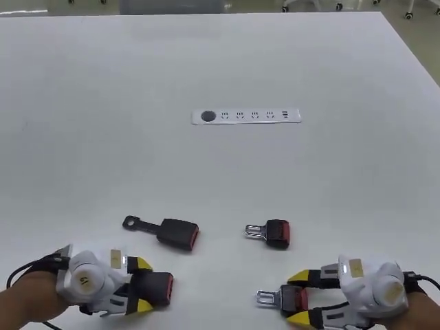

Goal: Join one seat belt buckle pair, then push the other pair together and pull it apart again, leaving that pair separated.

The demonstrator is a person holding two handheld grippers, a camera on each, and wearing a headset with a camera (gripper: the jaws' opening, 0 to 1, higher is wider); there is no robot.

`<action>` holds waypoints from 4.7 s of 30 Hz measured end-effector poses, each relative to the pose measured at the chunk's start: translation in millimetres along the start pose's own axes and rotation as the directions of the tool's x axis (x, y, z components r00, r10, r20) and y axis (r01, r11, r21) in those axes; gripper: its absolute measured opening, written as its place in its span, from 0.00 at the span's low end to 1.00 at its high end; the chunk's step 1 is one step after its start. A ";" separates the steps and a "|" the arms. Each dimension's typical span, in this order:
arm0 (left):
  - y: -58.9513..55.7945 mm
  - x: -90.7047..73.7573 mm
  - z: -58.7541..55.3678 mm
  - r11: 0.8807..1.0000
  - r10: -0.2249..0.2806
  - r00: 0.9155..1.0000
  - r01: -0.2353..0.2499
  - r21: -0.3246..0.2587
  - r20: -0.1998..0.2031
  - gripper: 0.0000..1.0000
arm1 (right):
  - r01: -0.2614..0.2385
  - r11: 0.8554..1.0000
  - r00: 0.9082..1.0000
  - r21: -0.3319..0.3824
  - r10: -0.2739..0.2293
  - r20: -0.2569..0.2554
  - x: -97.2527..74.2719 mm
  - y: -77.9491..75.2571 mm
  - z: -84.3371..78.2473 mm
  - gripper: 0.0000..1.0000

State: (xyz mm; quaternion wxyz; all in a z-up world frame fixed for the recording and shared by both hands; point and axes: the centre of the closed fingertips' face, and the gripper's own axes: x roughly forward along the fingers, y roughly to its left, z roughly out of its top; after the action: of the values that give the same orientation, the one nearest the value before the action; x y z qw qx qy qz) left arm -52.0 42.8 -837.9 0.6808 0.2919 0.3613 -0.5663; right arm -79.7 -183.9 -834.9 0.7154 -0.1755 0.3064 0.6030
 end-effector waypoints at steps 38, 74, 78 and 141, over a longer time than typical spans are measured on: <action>0.2 0.2 -0.3 1.000 -0.017 0.999 0.017 0.007 -0.049 0.38 | -0.045 0.999 0.989 -0.020 0.047 0.139 99.2 16.3 83.3 0.36; -3.8 4.8 0.8 0.988 -0.066 0.993 0.078 0.130 -0.095 0.35 | -0.080 0.996 0.992 -0.041 0.084 0.097 135.7 14.4 113.9 0.36; -3.1 6.2 -0.3 0.984 -0.077 0.991 0.092 0.150 -0.107 0.35 | -0.079 0.996 0.992 -0.040 0.082 0.093 140.9 16.0 118.4 0.36; -2.5 3.3 0.0 0.992 -0.109 0.990 0.102 0.076 0.093 0.35 | 0.033 0.995 0.994 -0.090 -0.023 0.111 136.5 17.1 113.3 0.36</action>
State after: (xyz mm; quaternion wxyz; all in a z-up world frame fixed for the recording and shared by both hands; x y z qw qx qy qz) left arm -54.2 40.4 -840.5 0.6558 0.2686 0.3223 -0.6276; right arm -58.9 -6.9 -836.6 0.7307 -0.1788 0.2362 0.6151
